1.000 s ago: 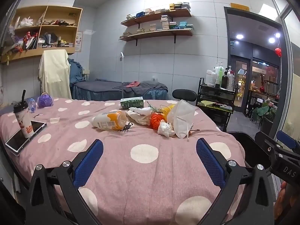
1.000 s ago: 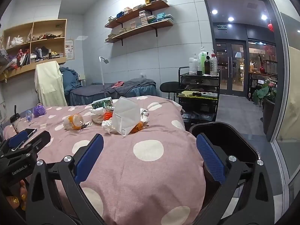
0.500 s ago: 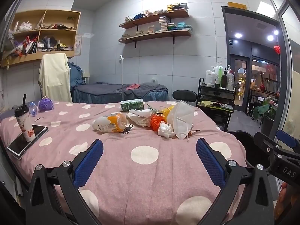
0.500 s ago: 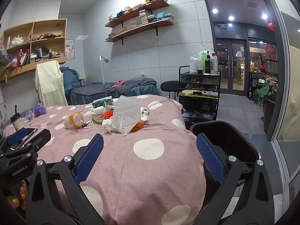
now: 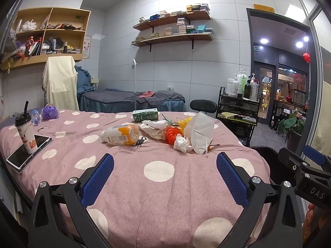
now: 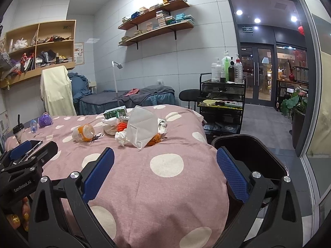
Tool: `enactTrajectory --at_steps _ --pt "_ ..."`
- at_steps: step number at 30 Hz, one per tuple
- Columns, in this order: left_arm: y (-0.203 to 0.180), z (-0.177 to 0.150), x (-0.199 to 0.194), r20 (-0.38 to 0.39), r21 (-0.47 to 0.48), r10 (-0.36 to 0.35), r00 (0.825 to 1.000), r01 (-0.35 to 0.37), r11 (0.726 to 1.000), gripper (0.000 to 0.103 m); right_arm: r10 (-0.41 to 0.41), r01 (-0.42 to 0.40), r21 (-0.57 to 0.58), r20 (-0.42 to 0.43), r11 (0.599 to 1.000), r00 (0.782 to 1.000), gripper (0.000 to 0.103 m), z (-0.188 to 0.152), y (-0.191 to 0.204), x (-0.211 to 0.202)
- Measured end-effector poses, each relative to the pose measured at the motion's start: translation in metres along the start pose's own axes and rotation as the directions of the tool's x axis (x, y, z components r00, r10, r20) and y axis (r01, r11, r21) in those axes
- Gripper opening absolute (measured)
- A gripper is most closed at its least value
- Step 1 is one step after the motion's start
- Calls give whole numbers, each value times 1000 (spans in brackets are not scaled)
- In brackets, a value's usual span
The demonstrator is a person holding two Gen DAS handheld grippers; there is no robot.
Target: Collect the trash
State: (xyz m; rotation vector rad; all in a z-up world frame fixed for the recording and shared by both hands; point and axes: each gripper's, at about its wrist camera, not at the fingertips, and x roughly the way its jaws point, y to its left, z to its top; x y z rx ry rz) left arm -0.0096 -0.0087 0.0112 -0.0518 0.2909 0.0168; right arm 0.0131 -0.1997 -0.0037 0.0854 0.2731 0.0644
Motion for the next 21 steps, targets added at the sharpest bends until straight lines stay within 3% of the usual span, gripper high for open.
enactTrajectory --at_steps 21 --pt "4 -3 3 -7 -9 4 1000 -4 1000 97 6 -6 5 -1 1000 1000 98 0 1 1"
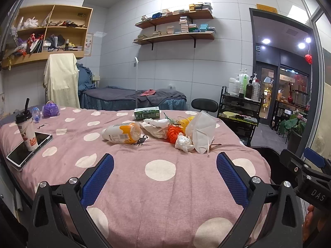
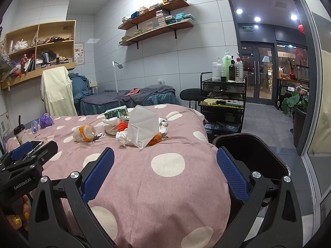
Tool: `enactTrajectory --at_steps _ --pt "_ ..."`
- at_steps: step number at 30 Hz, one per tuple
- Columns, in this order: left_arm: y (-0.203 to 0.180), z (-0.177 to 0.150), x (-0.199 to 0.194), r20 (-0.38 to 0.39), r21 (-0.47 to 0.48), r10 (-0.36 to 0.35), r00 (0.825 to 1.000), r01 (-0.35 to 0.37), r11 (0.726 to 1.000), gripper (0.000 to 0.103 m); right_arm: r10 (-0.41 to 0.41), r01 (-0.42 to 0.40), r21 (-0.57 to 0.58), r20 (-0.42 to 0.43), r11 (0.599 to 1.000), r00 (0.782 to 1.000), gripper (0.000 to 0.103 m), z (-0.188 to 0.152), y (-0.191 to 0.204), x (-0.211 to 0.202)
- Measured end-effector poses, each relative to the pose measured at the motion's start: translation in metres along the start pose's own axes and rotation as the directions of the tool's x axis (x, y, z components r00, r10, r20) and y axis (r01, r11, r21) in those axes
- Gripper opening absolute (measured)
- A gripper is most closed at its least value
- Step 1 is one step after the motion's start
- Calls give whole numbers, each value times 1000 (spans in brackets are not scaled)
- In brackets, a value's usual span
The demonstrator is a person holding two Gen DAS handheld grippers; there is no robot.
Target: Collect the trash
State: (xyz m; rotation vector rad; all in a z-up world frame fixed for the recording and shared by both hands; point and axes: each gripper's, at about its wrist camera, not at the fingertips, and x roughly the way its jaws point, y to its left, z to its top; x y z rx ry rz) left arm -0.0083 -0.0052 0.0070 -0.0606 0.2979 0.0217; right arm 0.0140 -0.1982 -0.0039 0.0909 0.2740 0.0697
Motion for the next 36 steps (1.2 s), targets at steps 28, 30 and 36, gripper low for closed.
enactTrajectory --at_steps 28,30,36 --pt "2 -1 -1 -5 -6 4 1000 -4 1000 97 11 -11 8 -3 1000 1000 98 -4 -1 -2" --pt "3 -2 -1 -4 -8 4 1000 -4 1000 97 11 -11 8 -5 1000 1000 98 -4 -1 -2" --pt "4 -6 0 -14 -13 3 1000 -3 1000 97 10 -10 10 -9 1000 1000 98 -5 -3 -3"
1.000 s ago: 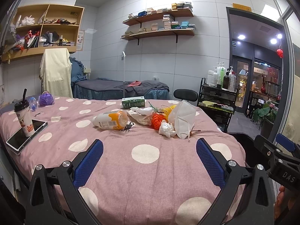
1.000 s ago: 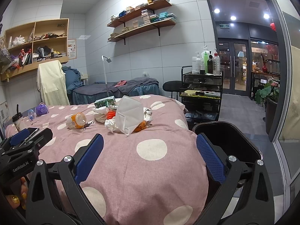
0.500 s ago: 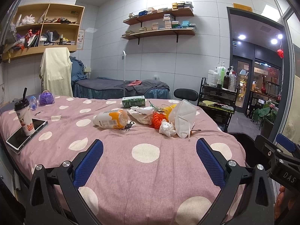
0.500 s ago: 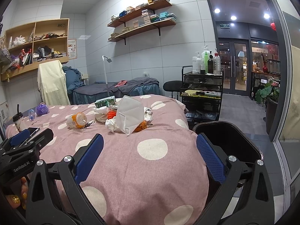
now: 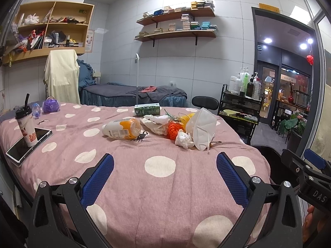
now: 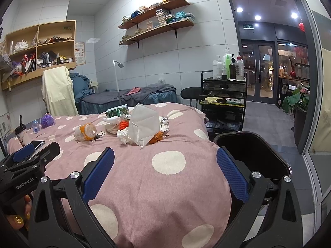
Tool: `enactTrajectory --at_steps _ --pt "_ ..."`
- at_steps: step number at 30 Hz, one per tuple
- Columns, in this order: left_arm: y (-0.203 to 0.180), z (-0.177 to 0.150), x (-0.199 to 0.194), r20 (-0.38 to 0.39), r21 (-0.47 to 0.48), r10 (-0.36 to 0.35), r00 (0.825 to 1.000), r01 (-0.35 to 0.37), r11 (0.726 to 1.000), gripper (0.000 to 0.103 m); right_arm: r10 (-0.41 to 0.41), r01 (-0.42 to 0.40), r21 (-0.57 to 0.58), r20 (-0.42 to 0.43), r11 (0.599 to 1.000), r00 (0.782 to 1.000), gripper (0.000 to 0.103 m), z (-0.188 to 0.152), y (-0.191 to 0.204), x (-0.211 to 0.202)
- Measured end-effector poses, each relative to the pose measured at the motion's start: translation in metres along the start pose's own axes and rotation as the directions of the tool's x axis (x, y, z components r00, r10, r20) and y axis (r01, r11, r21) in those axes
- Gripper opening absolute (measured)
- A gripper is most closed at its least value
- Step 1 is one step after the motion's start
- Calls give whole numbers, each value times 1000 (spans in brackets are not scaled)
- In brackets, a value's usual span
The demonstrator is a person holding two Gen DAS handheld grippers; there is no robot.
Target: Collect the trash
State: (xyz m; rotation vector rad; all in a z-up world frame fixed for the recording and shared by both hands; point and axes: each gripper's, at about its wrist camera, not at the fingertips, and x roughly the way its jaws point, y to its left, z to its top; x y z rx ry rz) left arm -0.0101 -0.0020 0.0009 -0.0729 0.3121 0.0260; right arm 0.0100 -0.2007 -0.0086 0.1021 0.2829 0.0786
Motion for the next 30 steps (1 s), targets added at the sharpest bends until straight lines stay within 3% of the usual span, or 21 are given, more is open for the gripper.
enactTrajectory --at_steps 14,18,25,30 --pt "-1 -1 3 -13 -1 1 1000 -1 1000 97 3 -3 8 -20 1000 1000 98 0 -2 5" --pt "0 -4 8 -36 0 4 999 -4 1000 97 18 -19 -1 -62 1000 998 98 -1 -1 15" --pt "20 -10 43 -170 -13 -28 985 26 1000 97 89 -95 -12 -239 995 967 98 -2 6 69" --pt "31 -7 64 -234 38 -24 972 34 999 97 146 -164 -22 -352 986 924 98 -1 16 113"
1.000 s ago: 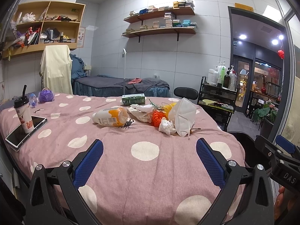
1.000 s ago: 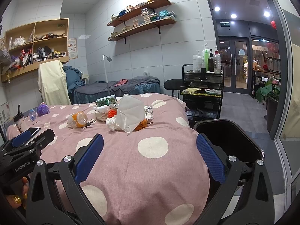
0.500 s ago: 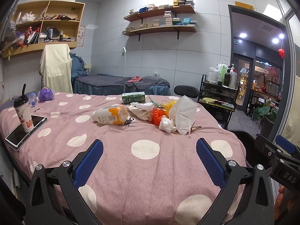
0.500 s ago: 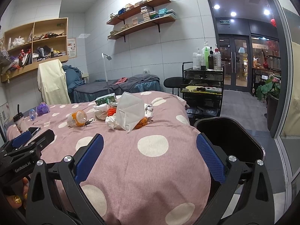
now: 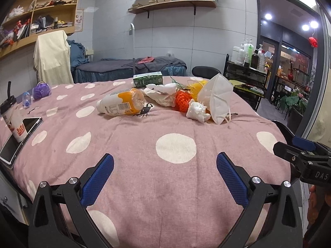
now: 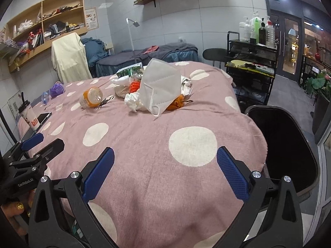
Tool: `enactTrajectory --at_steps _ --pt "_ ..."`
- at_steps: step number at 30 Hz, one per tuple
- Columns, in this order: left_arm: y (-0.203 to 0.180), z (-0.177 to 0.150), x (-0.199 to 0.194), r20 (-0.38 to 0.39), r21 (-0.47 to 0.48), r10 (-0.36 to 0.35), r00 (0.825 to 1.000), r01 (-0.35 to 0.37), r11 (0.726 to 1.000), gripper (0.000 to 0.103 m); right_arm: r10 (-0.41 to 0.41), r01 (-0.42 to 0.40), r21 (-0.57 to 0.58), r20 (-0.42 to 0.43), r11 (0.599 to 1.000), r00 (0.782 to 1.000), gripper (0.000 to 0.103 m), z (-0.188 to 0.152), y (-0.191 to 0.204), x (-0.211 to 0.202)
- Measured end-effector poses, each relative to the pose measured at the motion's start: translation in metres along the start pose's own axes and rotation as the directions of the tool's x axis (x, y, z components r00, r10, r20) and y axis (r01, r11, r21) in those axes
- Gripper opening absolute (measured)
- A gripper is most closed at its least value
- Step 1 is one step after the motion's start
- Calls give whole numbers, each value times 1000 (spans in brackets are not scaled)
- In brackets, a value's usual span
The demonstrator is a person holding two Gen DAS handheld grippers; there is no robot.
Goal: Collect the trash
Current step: 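Grasp the white face mask with the right tool while the left tool grasps a white tissue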
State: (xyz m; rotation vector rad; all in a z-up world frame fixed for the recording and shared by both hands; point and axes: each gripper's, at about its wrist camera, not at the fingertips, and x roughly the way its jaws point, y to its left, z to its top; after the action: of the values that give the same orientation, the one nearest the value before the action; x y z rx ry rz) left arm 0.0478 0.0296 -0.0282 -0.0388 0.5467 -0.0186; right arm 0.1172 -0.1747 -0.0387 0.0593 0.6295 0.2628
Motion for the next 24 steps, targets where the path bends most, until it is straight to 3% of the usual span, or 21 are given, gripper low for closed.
enactTrajectory --at_steps 7,13,17,24 --pt "21 15 29 -98 -19 -31 995 29 999 97 66 -68 -30 -49 997 997 98 36 6 39" --pt "33 30 44 -129 -11 -40 991 39 999 97 105 -110 -54 -87 992 991 98 75 -2 74" --pt "32 39 53 -138 10 -35 990 37 999 97 108 -111 -31 -90 993 990 98 104 -11 95" --pt "19 51 75 -185 -4 -103 977 104 995 97 162 -162 16 -111 987 980 98 141 -11 133"
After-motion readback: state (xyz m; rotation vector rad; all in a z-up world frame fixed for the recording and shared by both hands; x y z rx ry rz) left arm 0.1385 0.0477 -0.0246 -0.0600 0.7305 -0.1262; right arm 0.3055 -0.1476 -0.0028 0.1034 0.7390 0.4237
